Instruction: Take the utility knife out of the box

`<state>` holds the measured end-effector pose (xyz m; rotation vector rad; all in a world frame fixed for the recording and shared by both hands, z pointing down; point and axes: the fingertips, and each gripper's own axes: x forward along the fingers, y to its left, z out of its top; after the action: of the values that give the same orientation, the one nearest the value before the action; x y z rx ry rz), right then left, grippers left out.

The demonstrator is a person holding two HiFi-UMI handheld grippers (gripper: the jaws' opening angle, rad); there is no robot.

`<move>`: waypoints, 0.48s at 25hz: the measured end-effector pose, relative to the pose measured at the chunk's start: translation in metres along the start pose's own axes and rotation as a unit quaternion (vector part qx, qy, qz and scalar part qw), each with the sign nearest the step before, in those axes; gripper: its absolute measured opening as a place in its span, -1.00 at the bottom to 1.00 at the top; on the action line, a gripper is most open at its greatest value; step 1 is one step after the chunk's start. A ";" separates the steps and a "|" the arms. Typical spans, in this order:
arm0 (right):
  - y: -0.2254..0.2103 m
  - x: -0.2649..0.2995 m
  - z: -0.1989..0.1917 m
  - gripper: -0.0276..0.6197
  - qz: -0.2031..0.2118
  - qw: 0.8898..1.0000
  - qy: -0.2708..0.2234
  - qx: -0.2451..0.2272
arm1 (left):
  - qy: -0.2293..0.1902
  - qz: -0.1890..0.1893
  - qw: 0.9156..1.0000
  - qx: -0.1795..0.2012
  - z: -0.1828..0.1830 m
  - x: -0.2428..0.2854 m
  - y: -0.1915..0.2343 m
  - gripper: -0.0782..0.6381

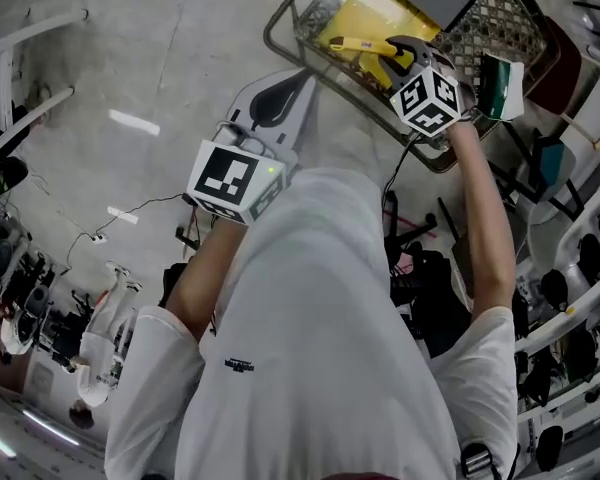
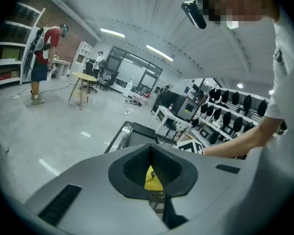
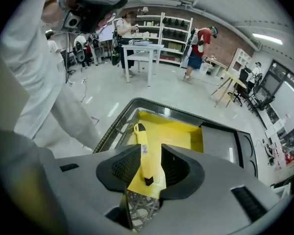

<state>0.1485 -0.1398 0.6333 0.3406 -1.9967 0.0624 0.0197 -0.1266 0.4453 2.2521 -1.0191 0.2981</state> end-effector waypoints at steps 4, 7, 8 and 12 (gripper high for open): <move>0.003 0.021 -0.015 -0.49 0.038 0.999 0.031 -0.022 | 0.007 0.005 1.000 -0.007 -0.006 0.007 0.008 -0.78; 0.005 0.033 -0.024 -0.46 0.053 0.996 0.051 -0.047 | 0.011 0.009 1.000 -0.012 -0.009 0.010 0.014 -0.78; 0.006 0.038 -0.027 -0.46 0.057 0.995 0.058 -0.055 | 0.011 0.010 1.000 -0.013 -0.011 0.012 0.016 -0.78; 0.014 0.055 -0.041 -0.46 0.079 0.990 0.087 -0.077 | 0.017 0.015 1.000 -0.021 -0.019 0.017 0.022 -0.78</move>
<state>0.1588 -0.1295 0.7019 0.0739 -1.8386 0.0375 0.0162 -0.1353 0.4778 2.1872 -1.0336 0.3244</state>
